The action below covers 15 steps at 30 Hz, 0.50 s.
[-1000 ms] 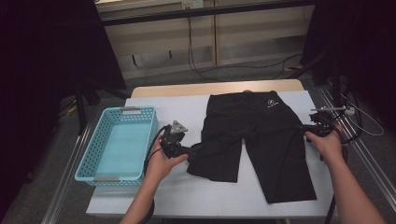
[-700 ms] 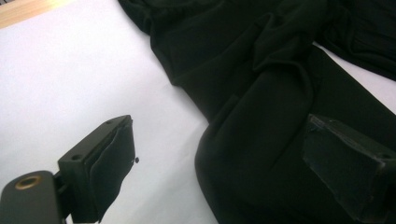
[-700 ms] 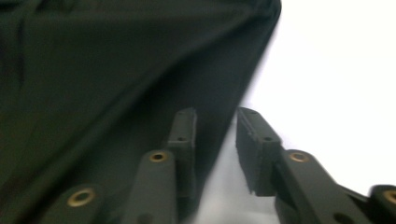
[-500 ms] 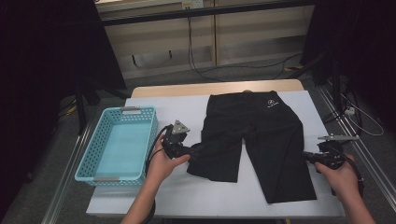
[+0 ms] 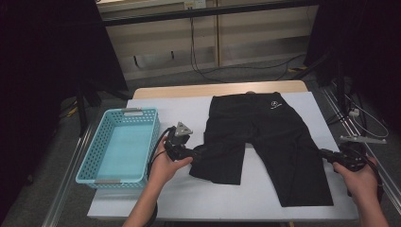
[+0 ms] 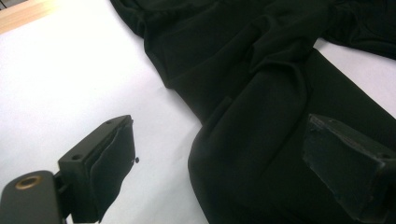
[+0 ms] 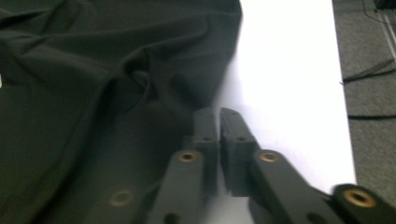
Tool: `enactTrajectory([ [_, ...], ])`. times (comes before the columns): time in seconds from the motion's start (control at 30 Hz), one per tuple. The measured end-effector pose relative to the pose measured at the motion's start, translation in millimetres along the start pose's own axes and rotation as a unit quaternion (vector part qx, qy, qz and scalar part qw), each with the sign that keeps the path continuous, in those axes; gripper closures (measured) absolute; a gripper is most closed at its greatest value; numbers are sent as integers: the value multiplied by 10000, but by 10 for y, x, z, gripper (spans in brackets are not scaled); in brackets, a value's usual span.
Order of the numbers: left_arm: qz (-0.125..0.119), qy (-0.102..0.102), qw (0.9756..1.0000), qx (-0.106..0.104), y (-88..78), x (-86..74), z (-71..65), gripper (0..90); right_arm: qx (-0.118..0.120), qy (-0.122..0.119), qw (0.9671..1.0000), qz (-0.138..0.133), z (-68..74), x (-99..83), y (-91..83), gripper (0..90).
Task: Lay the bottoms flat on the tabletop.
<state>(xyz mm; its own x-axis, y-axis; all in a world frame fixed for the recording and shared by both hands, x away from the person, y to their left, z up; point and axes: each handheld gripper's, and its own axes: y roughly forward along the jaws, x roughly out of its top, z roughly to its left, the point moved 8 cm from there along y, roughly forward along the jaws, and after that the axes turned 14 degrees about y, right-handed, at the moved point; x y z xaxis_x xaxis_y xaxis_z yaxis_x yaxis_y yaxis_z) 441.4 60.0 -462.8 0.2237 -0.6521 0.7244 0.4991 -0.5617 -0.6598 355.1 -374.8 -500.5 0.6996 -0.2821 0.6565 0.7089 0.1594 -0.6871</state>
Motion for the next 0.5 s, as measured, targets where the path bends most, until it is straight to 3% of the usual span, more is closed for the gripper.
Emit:
enactTrajectory([
  [0.17, -7, -10, 10000, 2, -22, -5, 4, 98, -125, -187, 9997, 71, 80, -110, -43, 661],
  [0.2, -7, -2, 10000, 13, -25, -5, 6, 98, -116, -156, 9997, 113, 95, -140, -50, 654],
  [0.3, -14, 1, 10000, -1, -26, -1, 9, 97, -331, -371, 9983, 292, 82, -243, -51, 665],
  [0.43, -21, -19, 10000, 13, -19, -6, 10, 98, -315, -309, 9989, 134, 60, -263, -68, 735],
  [0.5, -7, -14, 10000, 6, -17, -11, 4, 98, -290, -288, 9990, 176, 53, -268, -82, 867],
])
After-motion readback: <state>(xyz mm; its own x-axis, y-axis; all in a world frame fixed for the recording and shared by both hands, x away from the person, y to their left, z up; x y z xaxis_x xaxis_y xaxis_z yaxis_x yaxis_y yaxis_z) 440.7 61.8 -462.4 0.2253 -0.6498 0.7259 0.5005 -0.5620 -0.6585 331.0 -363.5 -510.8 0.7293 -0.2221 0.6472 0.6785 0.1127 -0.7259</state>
